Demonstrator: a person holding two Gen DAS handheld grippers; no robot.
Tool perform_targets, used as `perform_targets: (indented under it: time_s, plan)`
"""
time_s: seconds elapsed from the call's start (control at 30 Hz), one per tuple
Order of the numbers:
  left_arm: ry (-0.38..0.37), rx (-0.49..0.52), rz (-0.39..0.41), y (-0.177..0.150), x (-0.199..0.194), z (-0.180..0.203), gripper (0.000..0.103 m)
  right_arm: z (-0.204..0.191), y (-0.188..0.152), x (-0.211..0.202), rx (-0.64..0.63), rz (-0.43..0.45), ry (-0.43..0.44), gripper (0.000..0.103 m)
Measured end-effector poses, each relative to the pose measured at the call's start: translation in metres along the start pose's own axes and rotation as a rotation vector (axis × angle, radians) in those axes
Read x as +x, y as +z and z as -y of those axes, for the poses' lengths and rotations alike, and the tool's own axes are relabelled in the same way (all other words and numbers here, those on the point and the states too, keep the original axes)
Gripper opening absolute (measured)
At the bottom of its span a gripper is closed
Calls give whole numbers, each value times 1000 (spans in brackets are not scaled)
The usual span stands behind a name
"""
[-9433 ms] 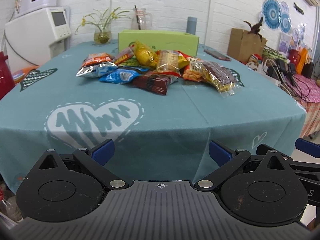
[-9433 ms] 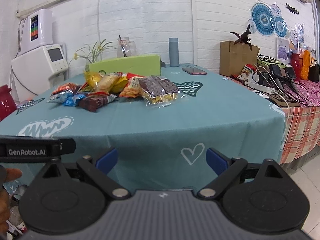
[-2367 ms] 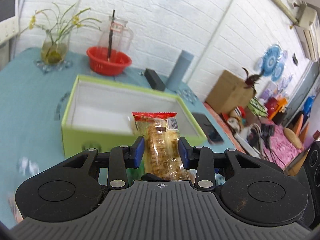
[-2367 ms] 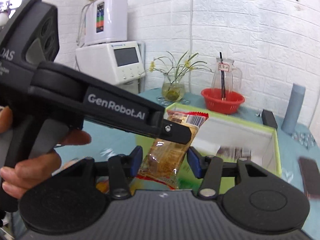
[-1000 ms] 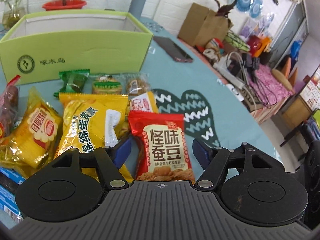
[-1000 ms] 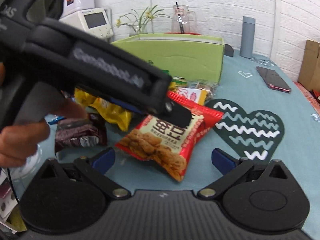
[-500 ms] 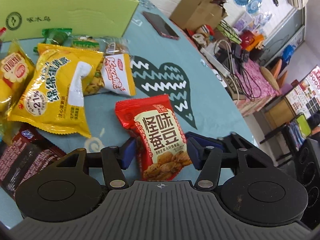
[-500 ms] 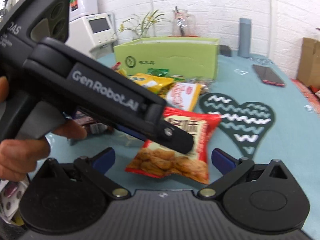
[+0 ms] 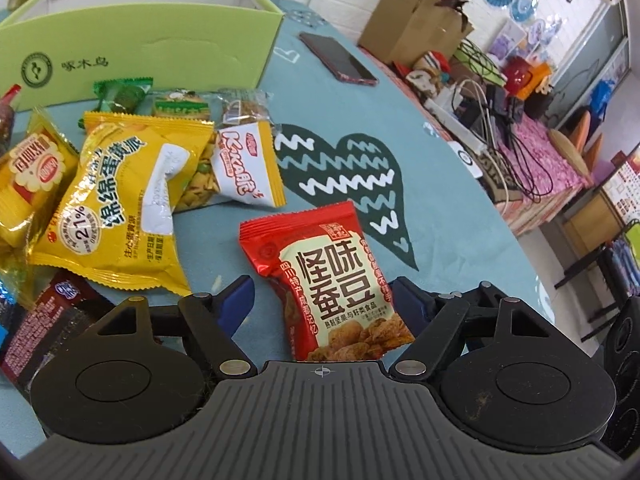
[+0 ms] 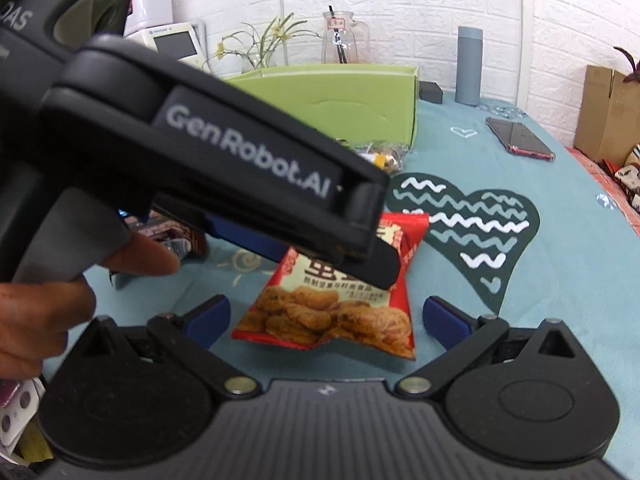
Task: Organize snacks
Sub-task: 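Move the left gripper to the red bean-snack bag and grasp it, then carry the red bag with the left gripper into the green box and release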
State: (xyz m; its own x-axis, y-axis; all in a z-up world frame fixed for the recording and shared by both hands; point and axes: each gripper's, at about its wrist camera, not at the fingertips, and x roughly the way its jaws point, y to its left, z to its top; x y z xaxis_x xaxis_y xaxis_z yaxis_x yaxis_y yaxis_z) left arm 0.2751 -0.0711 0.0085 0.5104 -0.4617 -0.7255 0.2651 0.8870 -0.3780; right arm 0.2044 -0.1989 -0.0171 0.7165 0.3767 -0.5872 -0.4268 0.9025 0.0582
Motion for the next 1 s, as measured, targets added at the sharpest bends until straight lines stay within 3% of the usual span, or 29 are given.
perform_targets:
  time_s: [0.67,0.7,0.73,0.77,0.8,0.83,0.9,1.0]
  plan:
    - [-60,-19,-2,-4,0,-5,64,2,9,3,-10,13,-36,101]
    - [-58,-13,-1,-4,0,-4,64,2,9,4,-6,12,-33,98]
    - [-56,-5,1,-5,0,-3,63,2,8,4,-3,10,-23,88]
    - [-57,6,4,-5,1,-2,60,2,7,5,-3,10,-11,83]
    - [-58,24,3,-7,2,0,40,2,6,4,-13,17,-21,80]
    - [-39,44,13,-8,1,1,32,1,7,4,-14,16,-29,79]
    - [-42,33,16,-9,-2,-1,22,3,9,0,14,24,-28,75]
    - [-74,8,24,1,-11,-5,18,8,23,-4,19,47,-20,75]
